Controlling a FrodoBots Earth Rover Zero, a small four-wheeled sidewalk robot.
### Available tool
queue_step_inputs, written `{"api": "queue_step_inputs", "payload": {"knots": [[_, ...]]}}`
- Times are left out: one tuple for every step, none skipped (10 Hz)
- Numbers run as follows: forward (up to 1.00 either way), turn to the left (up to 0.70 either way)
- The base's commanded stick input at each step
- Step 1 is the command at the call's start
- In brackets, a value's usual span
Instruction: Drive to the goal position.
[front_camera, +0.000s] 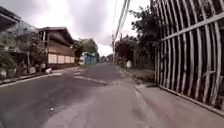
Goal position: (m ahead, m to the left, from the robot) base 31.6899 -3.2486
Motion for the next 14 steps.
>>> {"api": "queue_step_inputs", "payload": {"knots": [[0.70,0.00],[0.70,0.00],[0.70,0.00],[0.70,0.00],[0.70,0.00],[0.70,0.00],[0.70,0.00],[0.70,0.00],[0.70,0.02],[0.70,0.21],[0.70,0.00],[0.70,0.00],[0.70,0.00],[0.70,0.00]]}}
